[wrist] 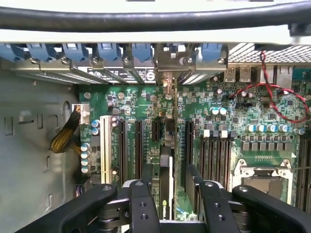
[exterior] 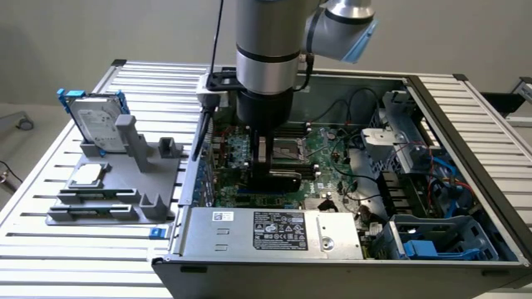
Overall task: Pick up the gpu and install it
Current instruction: 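Insert the gpu into the slot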
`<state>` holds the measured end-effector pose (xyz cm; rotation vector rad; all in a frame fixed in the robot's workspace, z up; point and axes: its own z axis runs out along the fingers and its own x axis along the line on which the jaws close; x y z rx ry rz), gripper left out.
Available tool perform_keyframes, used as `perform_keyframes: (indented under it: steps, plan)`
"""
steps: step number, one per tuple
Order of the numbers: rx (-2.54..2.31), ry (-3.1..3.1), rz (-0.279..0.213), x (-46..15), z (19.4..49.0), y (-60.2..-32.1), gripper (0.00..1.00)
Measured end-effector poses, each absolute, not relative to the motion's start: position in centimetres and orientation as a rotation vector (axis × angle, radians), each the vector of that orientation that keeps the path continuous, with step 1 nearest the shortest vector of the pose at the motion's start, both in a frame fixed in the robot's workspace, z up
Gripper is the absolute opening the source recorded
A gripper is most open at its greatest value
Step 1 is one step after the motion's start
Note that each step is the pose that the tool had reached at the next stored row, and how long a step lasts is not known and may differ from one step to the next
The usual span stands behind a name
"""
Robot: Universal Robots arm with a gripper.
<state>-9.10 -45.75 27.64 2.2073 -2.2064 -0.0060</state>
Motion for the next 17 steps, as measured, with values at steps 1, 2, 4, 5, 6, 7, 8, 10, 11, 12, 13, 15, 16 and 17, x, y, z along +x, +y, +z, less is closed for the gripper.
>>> perform_keyframes:
  steps: [1,2,4,5,6,7,8,10,11,12,13,15,16,17]
  plan:
    - [2.207,-2.206,-0.007,-9.1,27.8,-45.8,0.41]
    - [2.207,-2.206,-0.007,-9.1,28.0,-45.8,0.41]
    - [2.206,-2.205,-0.008,-9.1,28.3,-45.8,0.41]
    - [2.206,-2.205,-0.009,-9.1,28.5,-45.8,0.38]
    - [2.206,-2.205,-0.009,-9.1,28.6,-45.8,0.32]
    - [2.206,-2.205,-0.010,-9.1,28.8,-45.8,0.32]
    - [2.205,-2.205,-0.010,-9.1,28.9,-45.8,0.26]
    - [2.205,-2.204,-0.011,-9.1,29.0,-45.8,0.20]
    - [2.205,-2.205,-0.011,-9.1,29.0,-45.8,0.14]
    - [2.205,-2.205,-0.011,-9.1,29.0,-45.8,0.11]
    - [2.205,-2.205,-0.011,-9.2,29.0,-45.8,0.11]
    - [2.205,-2.205,-0.011,-9.2,29.0,-45.7,0.11]
    - [2.205,-2.205,-0.011,-9.3,29.0,-45.7,0.11]
    - [2.205,-2.205,-0.011,-9.3,29.0,-45.7,0.11]
